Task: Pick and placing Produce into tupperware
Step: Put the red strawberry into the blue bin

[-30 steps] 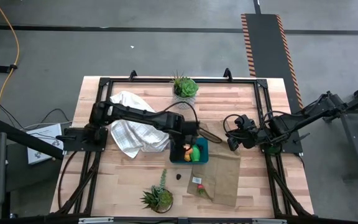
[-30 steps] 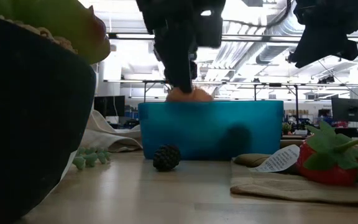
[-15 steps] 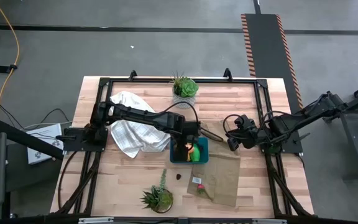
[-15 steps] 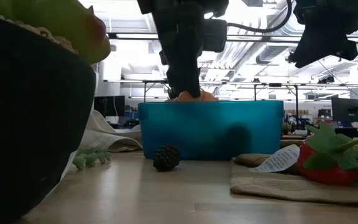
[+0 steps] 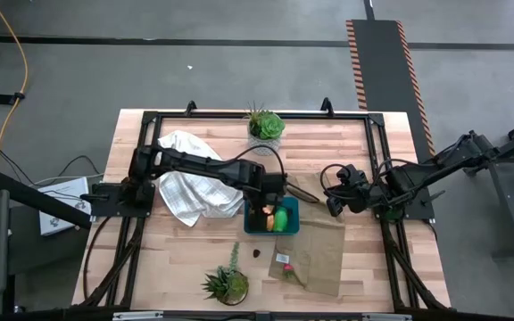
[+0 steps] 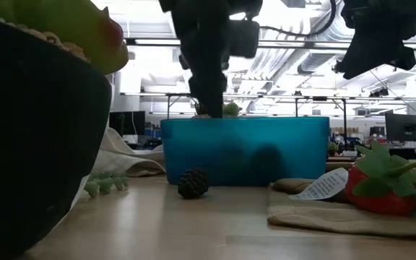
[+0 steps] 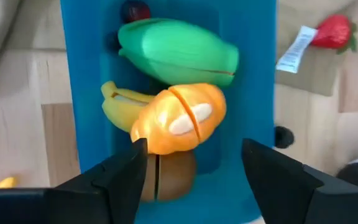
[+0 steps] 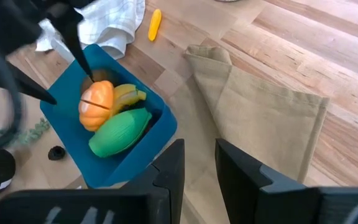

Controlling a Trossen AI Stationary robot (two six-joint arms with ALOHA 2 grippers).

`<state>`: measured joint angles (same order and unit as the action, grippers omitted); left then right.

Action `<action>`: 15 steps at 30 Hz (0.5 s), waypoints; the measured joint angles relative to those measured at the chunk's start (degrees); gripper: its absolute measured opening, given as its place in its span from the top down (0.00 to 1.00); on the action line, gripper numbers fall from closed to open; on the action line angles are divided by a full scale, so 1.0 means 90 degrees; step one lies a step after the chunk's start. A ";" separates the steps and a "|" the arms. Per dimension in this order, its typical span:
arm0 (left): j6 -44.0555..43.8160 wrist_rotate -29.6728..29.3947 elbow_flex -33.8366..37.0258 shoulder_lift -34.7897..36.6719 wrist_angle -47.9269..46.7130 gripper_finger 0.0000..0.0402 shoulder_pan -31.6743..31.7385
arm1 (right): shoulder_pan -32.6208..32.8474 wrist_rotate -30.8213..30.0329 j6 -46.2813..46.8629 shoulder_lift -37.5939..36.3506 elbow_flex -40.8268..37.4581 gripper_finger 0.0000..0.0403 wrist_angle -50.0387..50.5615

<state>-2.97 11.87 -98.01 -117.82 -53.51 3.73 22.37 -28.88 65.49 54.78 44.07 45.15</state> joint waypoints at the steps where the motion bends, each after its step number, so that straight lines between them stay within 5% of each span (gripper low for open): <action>1: 0.0030 0.0003 -0.0091 0.0008 -0.0100 0.40 0.0002 | 0.0000 0.0005 0.0000 0.0000 0.0000 0.80 0.0000; 15: 0.0309 -0.0280 -0.1508 0.0020 -0.1458 0.58 0.0145 | 0.0001 0.0018 0.0000 0.0002 0.0000 0.80 0.0000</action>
<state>-0.19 9.35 -111.59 -117.64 -66.63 5.04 22.38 -28.72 65.49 54.81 44.07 45.15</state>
